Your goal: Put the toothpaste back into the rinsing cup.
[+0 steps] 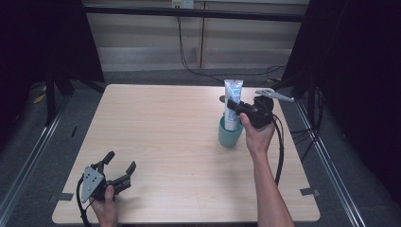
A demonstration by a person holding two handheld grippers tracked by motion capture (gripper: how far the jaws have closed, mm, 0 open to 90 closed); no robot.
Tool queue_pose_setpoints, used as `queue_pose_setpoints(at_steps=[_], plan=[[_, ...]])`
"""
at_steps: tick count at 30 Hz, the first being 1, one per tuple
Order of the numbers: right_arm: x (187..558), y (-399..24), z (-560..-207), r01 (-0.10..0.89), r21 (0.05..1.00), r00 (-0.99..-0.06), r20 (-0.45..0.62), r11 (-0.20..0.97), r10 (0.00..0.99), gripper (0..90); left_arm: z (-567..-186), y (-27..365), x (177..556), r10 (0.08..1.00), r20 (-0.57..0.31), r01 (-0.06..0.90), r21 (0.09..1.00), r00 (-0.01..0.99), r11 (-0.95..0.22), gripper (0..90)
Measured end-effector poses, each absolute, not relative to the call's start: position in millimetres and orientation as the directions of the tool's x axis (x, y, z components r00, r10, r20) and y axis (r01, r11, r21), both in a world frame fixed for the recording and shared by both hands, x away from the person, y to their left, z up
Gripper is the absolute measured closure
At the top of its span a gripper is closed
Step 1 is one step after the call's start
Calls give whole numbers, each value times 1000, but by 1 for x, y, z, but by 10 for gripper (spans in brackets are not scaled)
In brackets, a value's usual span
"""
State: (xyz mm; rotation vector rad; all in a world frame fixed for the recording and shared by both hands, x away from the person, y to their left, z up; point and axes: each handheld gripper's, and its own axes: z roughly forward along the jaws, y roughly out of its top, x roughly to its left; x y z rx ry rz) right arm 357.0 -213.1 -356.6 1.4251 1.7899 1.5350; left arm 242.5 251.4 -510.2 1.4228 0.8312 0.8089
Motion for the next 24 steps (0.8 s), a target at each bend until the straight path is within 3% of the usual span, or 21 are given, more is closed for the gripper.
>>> queue_pose_setpoints(at_steps=[24], plan=[[384,-229,-367,470,877,-361,292,-98,885,698,-510,251,243,869,-10,16,1000,495,3,157]])
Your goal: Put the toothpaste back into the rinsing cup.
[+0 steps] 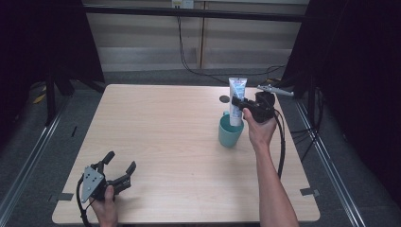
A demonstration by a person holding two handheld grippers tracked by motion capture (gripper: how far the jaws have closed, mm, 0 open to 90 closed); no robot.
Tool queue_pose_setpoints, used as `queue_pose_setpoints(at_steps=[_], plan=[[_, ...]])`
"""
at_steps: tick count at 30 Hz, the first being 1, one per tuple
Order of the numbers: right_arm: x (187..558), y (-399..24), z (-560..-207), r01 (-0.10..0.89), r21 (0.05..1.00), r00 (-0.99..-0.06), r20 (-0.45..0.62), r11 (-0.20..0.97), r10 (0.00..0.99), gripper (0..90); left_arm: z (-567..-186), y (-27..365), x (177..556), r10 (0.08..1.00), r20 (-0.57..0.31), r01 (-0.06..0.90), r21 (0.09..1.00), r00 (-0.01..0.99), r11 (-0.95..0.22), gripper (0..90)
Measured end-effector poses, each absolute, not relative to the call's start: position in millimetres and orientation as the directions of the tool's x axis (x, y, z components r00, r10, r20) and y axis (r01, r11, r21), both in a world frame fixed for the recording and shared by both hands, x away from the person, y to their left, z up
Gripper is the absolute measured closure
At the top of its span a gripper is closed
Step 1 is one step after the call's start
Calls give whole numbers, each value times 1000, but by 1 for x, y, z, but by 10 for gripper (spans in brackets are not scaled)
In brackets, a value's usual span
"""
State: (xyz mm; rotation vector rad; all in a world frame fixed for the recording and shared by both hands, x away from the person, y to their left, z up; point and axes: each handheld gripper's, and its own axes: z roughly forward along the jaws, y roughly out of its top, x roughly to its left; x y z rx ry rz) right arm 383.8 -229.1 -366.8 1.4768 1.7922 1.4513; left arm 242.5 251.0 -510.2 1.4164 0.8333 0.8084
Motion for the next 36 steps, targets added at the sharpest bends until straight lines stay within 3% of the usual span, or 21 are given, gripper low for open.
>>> queue_pose_setpoints(at_steps=[36], plan=[[395,-230,-404,535,842,-324,274,-64,906,688,-510,252,243,862,-7,16,1000,507,-2,158]])
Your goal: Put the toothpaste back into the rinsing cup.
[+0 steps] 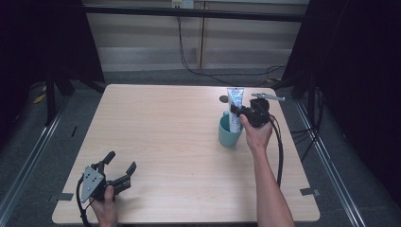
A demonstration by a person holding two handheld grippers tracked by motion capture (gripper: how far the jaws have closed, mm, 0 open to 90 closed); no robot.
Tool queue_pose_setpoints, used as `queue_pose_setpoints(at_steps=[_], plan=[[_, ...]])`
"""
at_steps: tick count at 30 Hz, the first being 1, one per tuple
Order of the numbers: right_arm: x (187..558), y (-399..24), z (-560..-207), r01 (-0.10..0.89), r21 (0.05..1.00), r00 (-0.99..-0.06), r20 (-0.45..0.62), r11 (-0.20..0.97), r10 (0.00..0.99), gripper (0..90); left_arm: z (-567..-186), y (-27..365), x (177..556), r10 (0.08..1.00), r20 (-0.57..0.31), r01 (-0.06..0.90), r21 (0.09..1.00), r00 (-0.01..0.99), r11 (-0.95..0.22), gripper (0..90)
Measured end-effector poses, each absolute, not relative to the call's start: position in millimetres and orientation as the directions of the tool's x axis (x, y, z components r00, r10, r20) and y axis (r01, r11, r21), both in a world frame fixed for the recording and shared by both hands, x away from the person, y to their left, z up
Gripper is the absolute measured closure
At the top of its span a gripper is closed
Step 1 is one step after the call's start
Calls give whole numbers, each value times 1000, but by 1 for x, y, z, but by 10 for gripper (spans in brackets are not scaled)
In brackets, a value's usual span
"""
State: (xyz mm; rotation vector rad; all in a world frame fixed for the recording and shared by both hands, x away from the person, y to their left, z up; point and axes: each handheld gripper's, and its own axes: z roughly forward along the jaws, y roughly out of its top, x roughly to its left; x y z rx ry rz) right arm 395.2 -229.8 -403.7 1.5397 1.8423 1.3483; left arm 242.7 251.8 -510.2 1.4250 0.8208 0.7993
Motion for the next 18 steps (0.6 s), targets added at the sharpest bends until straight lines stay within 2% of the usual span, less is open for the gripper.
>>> queue_pose_setpoints(at_steps=[18], plan=[[383,-226,-414,529,847,-336,259,-46,906,681,-510,252,243,862,-10,16,1000,507,2,157]])
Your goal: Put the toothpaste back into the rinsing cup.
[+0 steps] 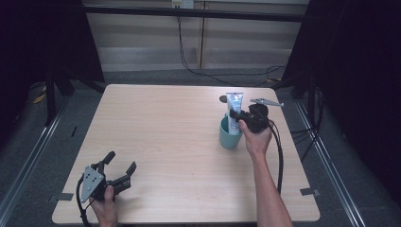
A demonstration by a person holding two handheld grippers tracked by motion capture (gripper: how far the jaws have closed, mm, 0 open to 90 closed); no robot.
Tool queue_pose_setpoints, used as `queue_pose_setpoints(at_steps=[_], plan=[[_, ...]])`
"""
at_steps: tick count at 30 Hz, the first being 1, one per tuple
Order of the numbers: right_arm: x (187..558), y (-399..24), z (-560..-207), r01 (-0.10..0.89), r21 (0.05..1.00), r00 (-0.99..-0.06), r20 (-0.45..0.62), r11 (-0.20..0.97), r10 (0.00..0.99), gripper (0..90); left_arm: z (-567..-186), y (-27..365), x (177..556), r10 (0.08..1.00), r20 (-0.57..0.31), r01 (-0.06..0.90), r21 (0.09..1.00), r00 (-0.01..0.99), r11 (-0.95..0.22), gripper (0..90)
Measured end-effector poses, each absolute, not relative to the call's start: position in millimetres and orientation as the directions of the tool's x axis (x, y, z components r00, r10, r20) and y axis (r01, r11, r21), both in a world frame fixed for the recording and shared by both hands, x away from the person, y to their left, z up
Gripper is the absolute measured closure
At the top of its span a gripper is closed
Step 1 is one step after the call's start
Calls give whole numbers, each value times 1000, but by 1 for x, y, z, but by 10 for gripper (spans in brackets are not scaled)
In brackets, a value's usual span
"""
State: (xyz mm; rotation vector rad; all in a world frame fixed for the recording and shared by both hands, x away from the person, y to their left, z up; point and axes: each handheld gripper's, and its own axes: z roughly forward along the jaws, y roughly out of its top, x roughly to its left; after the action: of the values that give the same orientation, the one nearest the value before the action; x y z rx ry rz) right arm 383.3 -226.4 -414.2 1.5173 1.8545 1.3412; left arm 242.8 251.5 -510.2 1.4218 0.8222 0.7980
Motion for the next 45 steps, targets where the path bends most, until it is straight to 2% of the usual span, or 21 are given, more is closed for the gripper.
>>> queue_pose_setpoints(at_steps=[16,23,30,32,34,35,37,39,44,45], plan=[[371,-231,-418,522,851,-328,261,-57,908,666,-510,252,243,863,-8,17,1000,506,0,157],[366,-233,-422,522,851,-318,263,-64,911,618,-510,252,243,863,-9,18,1000,506,0,157],[366,-228,-429,535,845,-308,217,-20,926,585,-510,252,243,862,-11,18,1000,507,2,157],[364,-230,-426,510,859,-316,240,-49,918,658,-510,252,243,862,-10,17,1000,506,2,157],[363,-233,-418,485,870,-345,280,-85,896,616,-510,251,243,863,-12,19,1000,505,3,157],[363,-233,-416,476,876,-347,274,-83,897,560,-510,251,243,864,-12,17,1000,503,3,157],[365,-233,-415,499,864,-333,261,-65,906,536,-510,251,243,865,-10,16,1000,501,2,157],[365,-235,-418,503,860,-324,285,-92,902,443,-510,252,243,865,-10,18,1000,502,2,157],[366,-237,-424,512,853,-331,302,-98,894,365,-510,252,243,864,-10,18,1000,504,1,157],[367,-236,-424,515,852,-326,299,-97,897,313,-510,251,243,863,-12,18,1000,505,3,157]])
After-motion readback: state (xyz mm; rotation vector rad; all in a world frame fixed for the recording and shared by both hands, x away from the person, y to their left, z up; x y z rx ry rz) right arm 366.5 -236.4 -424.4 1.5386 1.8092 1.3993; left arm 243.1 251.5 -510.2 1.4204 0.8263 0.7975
